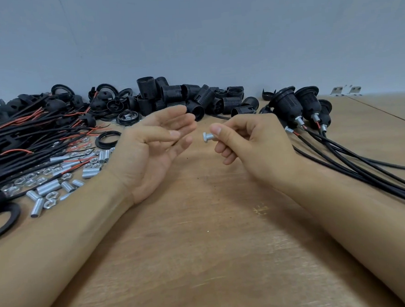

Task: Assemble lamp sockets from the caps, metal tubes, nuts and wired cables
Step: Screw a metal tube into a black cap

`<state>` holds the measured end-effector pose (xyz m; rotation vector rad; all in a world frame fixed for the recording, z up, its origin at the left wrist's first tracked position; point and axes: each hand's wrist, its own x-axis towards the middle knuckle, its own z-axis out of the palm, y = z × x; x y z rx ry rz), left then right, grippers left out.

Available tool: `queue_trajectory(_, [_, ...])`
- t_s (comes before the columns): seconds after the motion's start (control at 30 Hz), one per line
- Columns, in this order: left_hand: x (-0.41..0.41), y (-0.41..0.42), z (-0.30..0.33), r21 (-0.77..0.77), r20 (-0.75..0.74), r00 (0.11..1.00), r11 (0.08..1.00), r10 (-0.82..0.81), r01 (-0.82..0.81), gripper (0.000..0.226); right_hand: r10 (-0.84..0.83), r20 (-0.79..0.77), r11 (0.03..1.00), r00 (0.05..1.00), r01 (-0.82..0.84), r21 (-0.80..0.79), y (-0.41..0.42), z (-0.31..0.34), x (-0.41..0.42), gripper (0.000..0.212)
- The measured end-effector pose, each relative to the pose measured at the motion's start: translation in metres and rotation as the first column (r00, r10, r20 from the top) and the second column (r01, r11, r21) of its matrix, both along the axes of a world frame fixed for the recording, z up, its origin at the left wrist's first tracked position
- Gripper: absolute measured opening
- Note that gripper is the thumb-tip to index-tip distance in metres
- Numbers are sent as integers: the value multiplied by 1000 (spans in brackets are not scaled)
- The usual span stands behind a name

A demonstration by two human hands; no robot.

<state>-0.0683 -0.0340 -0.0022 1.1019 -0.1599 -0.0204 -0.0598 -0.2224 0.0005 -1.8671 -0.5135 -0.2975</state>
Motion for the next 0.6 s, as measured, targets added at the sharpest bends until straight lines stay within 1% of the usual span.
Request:
queue_trajectory(0.07, [-4,-5,-1,228,52,998,974,-16,4,59,-11,-32,1000,999,12,20,1,-1,1,19])
queue_trajectory(0.1, [-7,-7,-2,288,75,997,958,-34,11,61,-22,-40,999,999,23,29,1,-1,1,19])
queue_trajectory(0.13, [-9,-9,-2,299,105,994,954,-35,2,61,-34,-42,999,999,35,38,0,0,2,19])
queue_trajectory(0.2, [-11,-9,2,238,165,986,970,15,-54,54,-47,-40,998,998,49,50,0,0,3,20])
queue_trajectory(0.27, [-10,-8,4,196,183,981,975,66,-102,48,-49,-48,997,998,51,49,0,0,3,22])
queue_trajectory(0.33, [-10,-9,3,245,159,986,965,54,-92,53,-57,-64,997,996,60,51,0,-1,3,24])
queue_trajectory(0.4, [-10,-10,0,288,142,990,956,7,-48,59,-76,-69,996,995,80,48,-1,0,4,25])
queue_trajectory(0.43, [-11,-10,0,274,162,987,961,4,-49,57,-85,-71,995,994,89,46,-1,0,5,25])
queue_trajectory(0.5, [-11,-7,4,180,204,977,979,61,-98,47,-93,-74,994,993,96,43,-2,0,6,26])
queue_trajectory(0.53, [-11,-6,5,165,208,974,978,92,-127,44,-90,-74,995,993,93,42,-2,-1,6,27])
queue_trajectory(0.57, [-10,-7,5,195,208,973,970,102,-143,45,-85,-75,995,994,88,39,-1,-1,6,27])
queue_trajectory(0.6, [-10,-8,3,263,201,976,955,83,-135,49,-81,-75,996,994,84,32,-1,-2,6,28])
